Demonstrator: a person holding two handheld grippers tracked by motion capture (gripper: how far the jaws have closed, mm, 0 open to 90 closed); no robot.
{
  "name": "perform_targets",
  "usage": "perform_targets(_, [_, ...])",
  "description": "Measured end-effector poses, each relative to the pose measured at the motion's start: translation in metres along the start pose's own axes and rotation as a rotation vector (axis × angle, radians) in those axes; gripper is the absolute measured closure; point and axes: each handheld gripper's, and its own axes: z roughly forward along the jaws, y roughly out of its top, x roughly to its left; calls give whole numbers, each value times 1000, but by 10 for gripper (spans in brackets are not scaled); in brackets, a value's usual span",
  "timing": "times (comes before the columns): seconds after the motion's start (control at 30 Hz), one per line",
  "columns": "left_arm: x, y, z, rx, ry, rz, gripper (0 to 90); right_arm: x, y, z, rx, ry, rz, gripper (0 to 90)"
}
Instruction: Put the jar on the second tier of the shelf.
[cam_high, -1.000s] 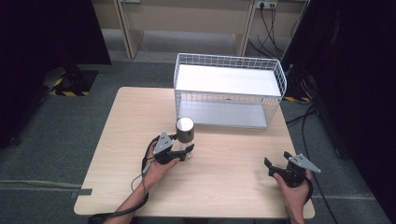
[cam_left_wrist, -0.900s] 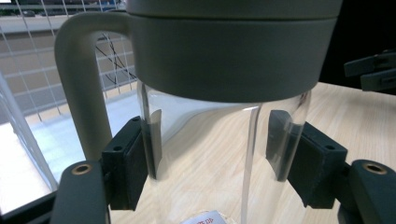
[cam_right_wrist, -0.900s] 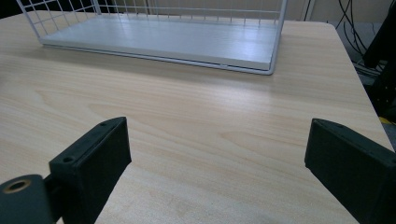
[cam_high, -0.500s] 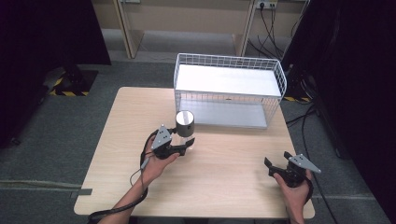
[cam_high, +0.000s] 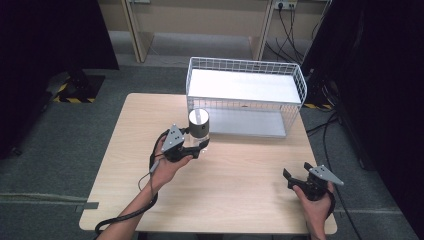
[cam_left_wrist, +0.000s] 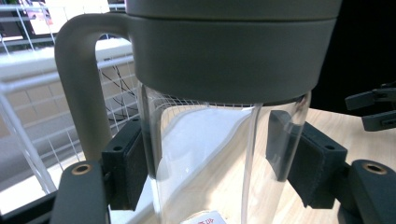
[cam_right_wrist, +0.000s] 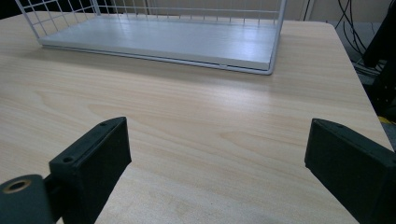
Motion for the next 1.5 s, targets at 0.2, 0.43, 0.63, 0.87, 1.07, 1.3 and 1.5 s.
perform_targets(0.2, [3,11,4,-8,4,5,302,0,0,0,-1,0,1,72])
perform_targets(0.43, [7,22,7,-13,17,6,302,0,0,0,-1,1,0,72])
perform_targets(0.63, [11,31,10,-13,23,14,302,0,0,0,-1,2,-1,72])
perform_targets(0.87, [17,44,13,-22,30,3,302,0,0,0,0,2,-1,72])
perform_targets(1.07, [22,55,16,-22,38,9,302,0,0,0,-1,2,0,72])
perform_targets(1.3, [26,67,18,-21,51,24,302,0,0,0,-1,2,-1,72])
perform_targets(1.5, [29,75,21,-26,57,16,302,0,0,0,-1,1,0,72])
